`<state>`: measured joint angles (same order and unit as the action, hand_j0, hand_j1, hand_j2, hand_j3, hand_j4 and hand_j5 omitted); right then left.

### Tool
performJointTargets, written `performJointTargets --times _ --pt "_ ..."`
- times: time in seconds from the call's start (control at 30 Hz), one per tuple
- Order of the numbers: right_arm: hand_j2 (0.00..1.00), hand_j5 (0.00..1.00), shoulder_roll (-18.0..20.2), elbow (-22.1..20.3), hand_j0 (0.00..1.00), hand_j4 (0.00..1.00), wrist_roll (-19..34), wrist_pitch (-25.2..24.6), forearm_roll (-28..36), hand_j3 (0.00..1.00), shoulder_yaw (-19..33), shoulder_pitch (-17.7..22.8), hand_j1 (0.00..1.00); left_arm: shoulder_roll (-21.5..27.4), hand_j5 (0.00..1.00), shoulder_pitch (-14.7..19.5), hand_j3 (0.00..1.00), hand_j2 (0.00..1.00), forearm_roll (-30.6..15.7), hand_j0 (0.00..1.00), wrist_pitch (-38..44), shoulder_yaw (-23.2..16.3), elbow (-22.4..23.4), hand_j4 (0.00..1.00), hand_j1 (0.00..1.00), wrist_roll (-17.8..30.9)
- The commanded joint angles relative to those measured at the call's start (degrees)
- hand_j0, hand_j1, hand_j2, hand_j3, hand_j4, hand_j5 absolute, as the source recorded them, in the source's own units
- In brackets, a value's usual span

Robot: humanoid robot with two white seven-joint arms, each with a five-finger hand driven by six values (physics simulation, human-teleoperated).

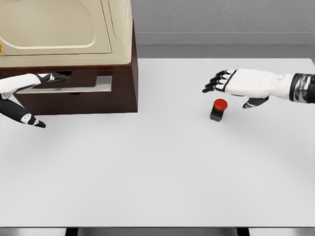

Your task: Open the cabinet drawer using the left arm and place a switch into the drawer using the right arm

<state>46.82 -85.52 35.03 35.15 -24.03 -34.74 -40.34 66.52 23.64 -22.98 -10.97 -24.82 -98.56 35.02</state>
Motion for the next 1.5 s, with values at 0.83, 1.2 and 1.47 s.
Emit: performJointTargets --times 0.83,1.2,1.47 --pt "1.00 1.00 -4.1 8.5 1.00 1.00 0.0 -0.1 -5.1 1.00 -10.1 -5.0 1.00 -0.2 1.00 0.4 1.00 1.00 4.4 1.00 1.2 -1.9 -1.6 1.00 1.00 0.0" --pt "1.00 1.00 -4.6 8.5 1.00 1.00 0.0 -0.1 -5.2 1.00 -10.8 -5.4 1.00 1.1 1.00 0.4 1.00 1.00 3.8 1.00 -2.0 -2.7 -2.3 1.00 1.00 0.0" --pt "1.00 1.00 -4.6 8.5 1.00 1.00 0.0 -0.1 -5.2 1.00 -10.9 -5.6 1.00 2.3 1.00 -0.4 1.00 1.00 3.2 1.00 -5.0 -2.9 -2.4 1.00 1.00 0.0"
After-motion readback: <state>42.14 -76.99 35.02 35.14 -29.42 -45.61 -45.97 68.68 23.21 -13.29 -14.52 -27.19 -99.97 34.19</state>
